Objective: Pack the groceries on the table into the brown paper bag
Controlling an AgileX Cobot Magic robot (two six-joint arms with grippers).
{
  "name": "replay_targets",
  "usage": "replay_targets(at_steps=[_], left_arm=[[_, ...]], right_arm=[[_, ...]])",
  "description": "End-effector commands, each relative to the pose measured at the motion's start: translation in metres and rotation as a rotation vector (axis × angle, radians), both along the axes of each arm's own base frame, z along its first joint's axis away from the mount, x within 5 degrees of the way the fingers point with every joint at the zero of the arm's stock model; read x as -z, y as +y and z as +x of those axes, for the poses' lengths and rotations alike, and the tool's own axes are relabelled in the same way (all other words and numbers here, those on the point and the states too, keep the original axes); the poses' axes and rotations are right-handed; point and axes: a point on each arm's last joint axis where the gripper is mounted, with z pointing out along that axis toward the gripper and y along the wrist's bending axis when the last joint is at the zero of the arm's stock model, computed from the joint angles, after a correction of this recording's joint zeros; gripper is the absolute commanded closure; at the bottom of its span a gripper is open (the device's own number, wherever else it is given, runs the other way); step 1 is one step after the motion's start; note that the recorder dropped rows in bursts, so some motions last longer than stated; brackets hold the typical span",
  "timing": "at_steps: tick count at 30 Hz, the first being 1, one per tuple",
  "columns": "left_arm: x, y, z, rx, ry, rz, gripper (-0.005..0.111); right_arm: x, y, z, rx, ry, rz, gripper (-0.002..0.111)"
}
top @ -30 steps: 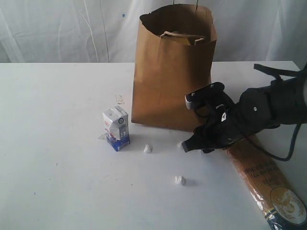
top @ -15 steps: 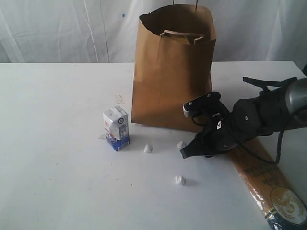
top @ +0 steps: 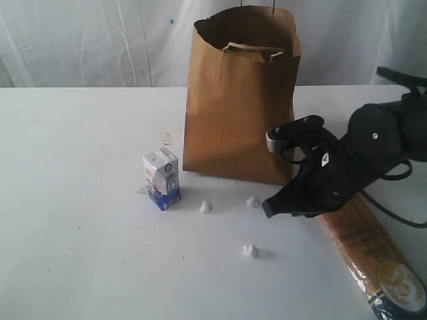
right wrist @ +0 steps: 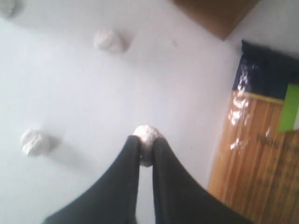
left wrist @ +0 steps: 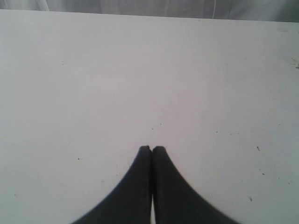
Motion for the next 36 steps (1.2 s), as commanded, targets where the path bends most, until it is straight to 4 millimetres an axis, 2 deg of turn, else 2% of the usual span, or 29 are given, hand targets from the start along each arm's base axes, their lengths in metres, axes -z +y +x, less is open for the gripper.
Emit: replay_targets(at_steps=[1,3,6,9,11,13,15,19,26,30,33,36], left_arm=[[0.0,0.0,0.0,0.008,-0.008,0.006,0.107],[0.0,0.0,0.0,0.008,-0.008,0.006,0.107],[0.0,0.0,0.0,0.008,-0.008,0.006,0.107],[0.0,0.0,0.0,0.008,-0.008,0.006,0.107],[0.0,0.0,0.0,0.008,-0.008,0.006,0.107],[0.0,0.0,0.0,0.008,-0.008,0.006,0.107],[0.0,0.0,0.0,0.008,-0.008,0.006,0.107],[0.0,0.0,0.0,0.008,-0.008,0.006,0.107],[0.0,0.0,0.0,0.008,-0.008,0.006,0.107],[0.0,0.0,0.0,0.008,-0.008,0.006,0.107],[0.0,0.0,0.0,0.008,-0.008,0.006,0.107],[0.0,0.0,0.0,0.008,-0.008,0.006,0.107]], right_arm=[[-0.037,-0.01,-0.029,0.004,0.073,0.02,0.108],[-0.06,-0.014,-0.047,-0.026,0.083,0.051,0.108],[-0.1,-0.017,-0.079,-0.068,0.038,0.187,0.108],[-0.144,-0.019,-0.111,-0.109,-0.094,0.381,0.108],[-0.178,-0.021,-0.128,-0.098,-0.244,0.555,0.108],[-0.209,-0.026,-0.137,-0.062,-0.415,0.703,0.108],[-0.23,-0.029,-0.135,-0.014,-0.544,0.792,0.108],[-0.24,-0.024,-0.108,0.043,-0.629,0.794,0.108],[-0.228,0.011,-0.009,0.078,-0.658,0.685,0.108],[-0.215,0.027,0.035,0.091,-0.679,0.637,0.108],[-0.204,0.034,0.057,0.092,-0.688,0.596,0.104],[-0.194,0.036,0.07,0.119,-0.708,0.578,0.096]])
